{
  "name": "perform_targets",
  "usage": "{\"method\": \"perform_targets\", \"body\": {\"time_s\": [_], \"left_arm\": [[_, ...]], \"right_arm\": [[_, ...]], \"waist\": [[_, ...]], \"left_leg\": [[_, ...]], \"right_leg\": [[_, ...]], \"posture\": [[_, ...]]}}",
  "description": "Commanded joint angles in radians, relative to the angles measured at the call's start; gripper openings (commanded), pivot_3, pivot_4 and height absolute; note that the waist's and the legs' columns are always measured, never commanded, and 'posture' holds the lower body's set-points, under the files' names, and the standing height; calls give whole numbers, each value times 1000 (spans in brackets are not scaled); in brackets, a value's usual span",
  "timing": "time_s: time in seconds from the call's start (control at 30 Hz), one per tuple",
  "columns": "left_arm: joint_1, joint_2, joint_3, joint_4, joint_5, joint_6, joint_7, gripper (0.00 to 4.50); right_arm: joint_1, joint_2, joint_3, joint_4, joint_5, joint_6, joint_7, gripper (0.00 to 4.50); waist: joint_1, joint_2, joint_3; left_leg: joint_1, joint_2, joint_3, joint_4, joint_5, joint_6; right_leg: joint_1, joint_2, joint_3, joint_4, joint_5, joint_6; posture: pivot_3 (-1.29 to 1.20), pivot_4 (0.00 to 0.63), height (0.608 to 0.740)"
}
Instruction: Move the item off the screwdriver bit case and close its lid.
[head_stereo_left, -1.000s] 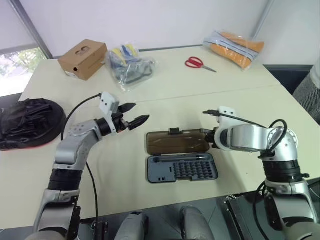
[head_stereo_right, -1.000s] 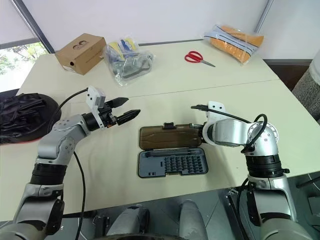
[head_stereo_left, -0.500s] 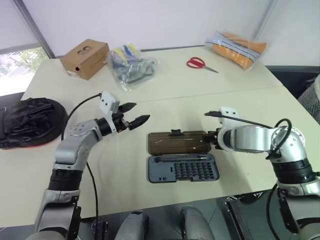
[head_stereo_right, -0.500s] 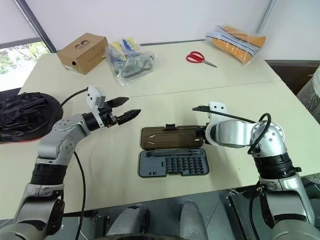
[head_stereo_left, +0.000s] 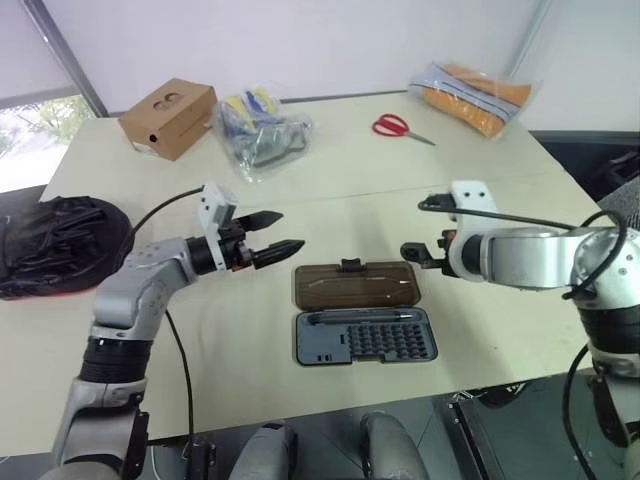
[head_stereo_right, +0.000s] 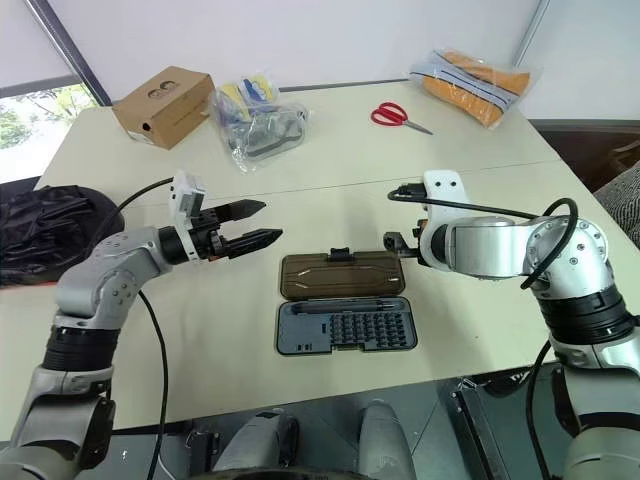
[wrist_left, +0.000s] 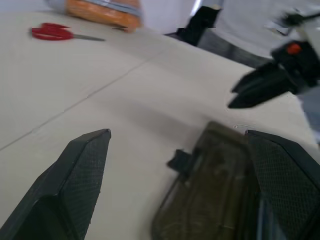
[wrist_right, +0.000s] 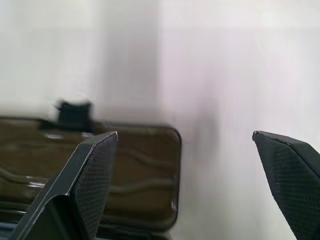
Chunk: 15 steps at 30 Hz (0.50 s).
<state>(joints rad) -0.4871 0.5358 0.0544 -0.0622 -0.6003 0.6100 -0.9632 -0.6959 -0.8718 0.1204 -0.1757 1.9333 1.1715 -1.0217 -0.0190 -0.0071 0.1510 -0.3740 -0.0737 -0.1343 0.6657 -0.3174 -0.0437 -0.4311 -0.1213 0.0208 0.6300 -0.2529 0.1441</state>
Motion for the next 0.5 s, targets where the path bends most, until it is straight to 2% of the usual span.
{"method": "perform_targets", "body": {"time_s": [0.03,0.17,0.27,0.43,0.5], "left_arm": [[-25,32,-8,-39,-37,25,-69,4500],[-30,47,-48,-26,-10,-2,-120,4500],[-41,51,-73,-16,-2,-19,-160,3671],[-49,73,-121,-31,-13,-14,-262,1127],[-48,91,-154,-50,-22,4,-320,70]], "right_arm": [[-34,-32,-9,-21,-50,-7,69,4480],[-36,-42,-11,-9,-100,-4,114,4480],[-36,-43,-17,-16,-141,1,149,4500],[-47,-47,-22,-61,-303,20,273,4500],[-52,-56,-12,-118,-453,-8,432,4500]], "waist": [[2,0,0],[5,0,0],[4,0,0],[3,0,0],[3,0,0]], "left_leg": [[0,0,0,0,0,0],[0,0,1,0,0,0],[0,0,1,0,0,0],[0,0,1,0,0,0],[0,0,1,0,0,0]], "right_leg": [[0,0,0,0,0,0],[0,0,0,-1,0,0],[0,0,0,-1,0,0],[0,0,0,-1,0,0],[0,0,0,-1,0,0]], "posture": [[0,150,740],[0,150,740],[0,150,740],[0,150,740],[0,150,740]]}}
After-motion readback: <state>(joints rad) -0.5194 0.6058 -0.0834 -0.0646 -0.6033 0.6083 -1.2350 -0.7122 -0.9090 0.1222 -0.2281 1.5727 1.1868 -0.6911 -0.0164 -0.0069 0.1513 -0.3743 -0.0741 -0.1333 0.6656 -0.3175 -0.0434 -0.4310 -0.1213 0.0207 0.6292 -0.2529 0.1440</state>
